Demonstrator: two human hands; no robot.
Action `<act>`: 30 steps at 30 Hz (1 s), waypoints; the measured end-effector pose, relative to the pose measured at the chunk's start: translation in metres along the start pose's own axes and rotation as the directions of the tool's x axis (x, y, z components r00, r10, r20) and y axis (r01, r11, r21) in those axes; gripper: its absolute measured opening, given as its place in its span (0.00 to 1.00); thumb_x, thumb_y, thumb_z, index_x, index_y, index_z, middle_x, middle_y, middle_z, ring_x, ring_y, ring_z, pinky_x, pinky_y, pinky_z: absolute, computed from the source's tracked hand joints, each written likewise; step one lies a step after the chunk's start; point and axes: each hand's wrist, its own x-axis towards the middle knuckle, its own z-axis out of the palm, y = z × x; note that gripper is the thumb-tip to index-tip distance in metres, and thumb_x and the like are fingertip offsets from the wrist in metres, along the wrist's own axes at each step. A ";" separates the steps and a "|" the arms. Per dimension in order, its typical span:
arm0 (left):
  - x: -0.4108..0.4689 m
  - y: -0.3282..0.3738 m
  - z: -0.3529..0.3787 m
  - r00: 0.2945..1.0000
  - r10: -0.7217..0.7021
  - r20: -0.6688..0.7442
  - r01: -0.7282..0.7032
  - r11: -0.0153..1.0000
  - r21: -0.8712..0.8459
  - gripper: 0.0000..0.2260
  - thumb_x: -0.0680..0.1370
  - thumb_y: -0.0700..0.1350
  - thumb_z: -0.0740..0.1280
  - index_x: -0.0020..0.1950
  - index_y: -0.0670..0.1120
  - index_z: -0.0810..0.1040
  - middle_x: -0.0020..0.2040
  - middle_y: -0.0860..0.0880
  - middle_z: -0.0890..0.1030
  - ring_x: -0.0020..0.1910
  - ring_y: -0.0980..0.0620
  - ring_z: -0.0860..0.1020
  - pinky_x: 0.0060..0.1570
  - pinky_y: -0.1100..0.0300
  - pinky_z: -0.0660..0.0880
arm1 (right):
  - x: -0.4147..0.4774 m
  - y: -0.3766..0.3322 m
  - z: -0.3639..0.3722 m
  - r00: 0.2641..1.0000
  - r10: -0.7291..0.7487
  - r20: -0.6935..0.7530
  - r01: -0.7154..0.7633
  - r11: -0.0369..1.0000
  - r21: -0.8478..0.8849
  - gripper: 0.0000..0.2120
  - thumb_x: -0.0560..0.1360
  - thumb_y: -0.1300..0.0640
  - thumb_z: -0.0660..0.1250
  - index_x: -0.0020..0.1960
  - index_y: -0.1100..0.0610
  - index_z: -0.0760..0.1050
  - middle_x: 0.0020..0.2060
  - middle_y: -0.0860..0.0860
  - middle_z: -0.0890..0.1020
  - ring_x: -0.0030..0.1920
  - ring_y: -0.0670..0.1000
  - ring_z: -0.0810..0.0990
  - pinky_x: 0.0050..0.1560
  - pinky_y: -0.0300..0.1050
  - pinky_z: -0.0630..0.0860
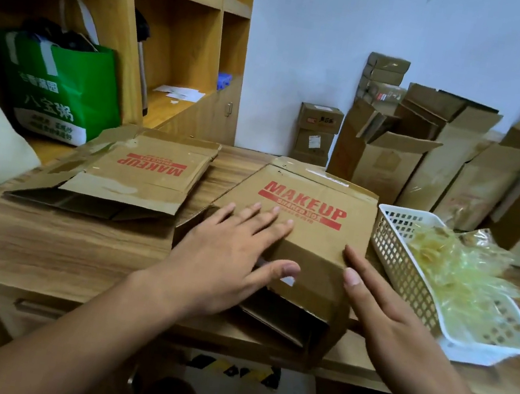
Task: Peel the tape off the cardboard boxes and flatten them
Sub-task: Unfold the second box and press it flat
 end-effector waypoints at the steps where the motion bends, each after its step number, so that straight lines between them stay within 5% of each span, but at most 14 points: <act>1: -0.001 -0.003 0.000 1.000 0.000 -0.005 0.000 1.000 -0.024 0.36 0.74 0.75 0.32 0.80 0.63 0.47 0.81 0.60 0.50 0.79 0.60 0.47 0.79 0.54 0.45 | -0.001 -0.001 -0.004 1.000 -0.001 0.000 0.001 1.000 0.021 0.32 0.66 0.30 0.61 0.69 0.33 0.72 0.59 0.21 0.74 0.63 0.30 0.75 0.63 0.40 0.77; 3: -0.002 -0.013 -0.003 1.000 0.012 -0.004 -0.012 0.996 -0.086 0.35 0.76 0.74 0.35 0.80 0.64 0.52 0.80 0.63 0.53 0.78 0.64 0.48 0.78 0.57 0.44 | 0.001 -0.001 -0.013 0.999 -0.015 -0.038 0.017 0.998 0.054 0.26 0.68 0.32 0.62 0.64 0.33 0.76 0.59 0.26 0.79 0.60 0.34 0.79 0.54 0.40 0.80; 7: -0.006 -0.032 -0.009 1.000 0.007 -0.023 -0.012 0.974 -0.228 0.32 0.76 0.74 0.41 0.76 0.65 0.62 0.77 0.67 0.59 0.76 0.71 0.51 0.78 0.58 0.46 | 0.019 0.006 -0.027 0.985 -0.118 -0.122 0.113 0.993 -0.046 0.18 0.80 0.46 0.63 0.69 0.38 0.74 0.58 0.31 0.80 0.59 0.29 0.76 0.59 0.31 0.73; 13: -0.016 -0.041 -0.010 0.992 0.048 -0.113 -0.086 0.926 -0.367 0.23 0.80 0.67 0.52 0.71 0.62 0.73 0.72 0.70 0.66 0.73 0.72 0.58 0.76 0.58 0.50 | 0.051 0.010 -0.030 0.978 -0.207 -0.030 0.174 0.885 -0.432 0.31 0.80 0.69 0.61 0.74 0.41 0.69 0.77 0.41 0.62 0.73 0.33 0.55 0.71 0.24 0.49; 18: -0.025 -0.047 -0.012 0.984 0.037 -0.174 -0.116 0.877 -0.467 0.20 0.80 0.63 0.56 0.65 0.58 0.79 0.70 0.66 0.73 0.72 0.68 0.65 0.76 0.52 0.54 | 0.053 0.013 -0.033 0.979 -0.196 0.052 0.182 0.740 -0.647 0.36 0.77 0.64 0.66 0.77 0.37 0.62 0.82 0.44 0.51 0.82 0.49 0.39 0.78 0.49 0.43; 24: -0.020 -0.049 -0.017 0.989 0.022 -0.144 -0.096 0.844 -0.527 0.19 0.79 0.65 0.57 0.61 0.58 0.80 0.67 0.65 0.76 0.72 0.66 0.66 0.78 0.47 0.55 | 0.036 0.023 -0.039 0.950 -0.243 0.196 0.300 0.537 -0.788 0.40 0.76 0.52 0.71 0.80 0.37 0.53 0.82 0.45 0.52 0.81 0.49 0.36 0.79 0.48 0.36; 30: -0.019 -0.045 -0.038 1.000 -0.015 0.018 0.020 0.920 -0.391 0.28 0.74 0.76 0.49 0.66 0.68 0.75 0.67 0.74 0.71 0.72 0.70 0.62 0.74 0.53 0.63 | 0.013 0.030 -0.042 0.921 -0.362 0.143 0.344 0.584 -0.736 0.35 0.72 0.37 0.67 0.77 0.42 0.65 0.74 0.53 0.66 0.82 0.55 0.48 0.78 0.62 0.58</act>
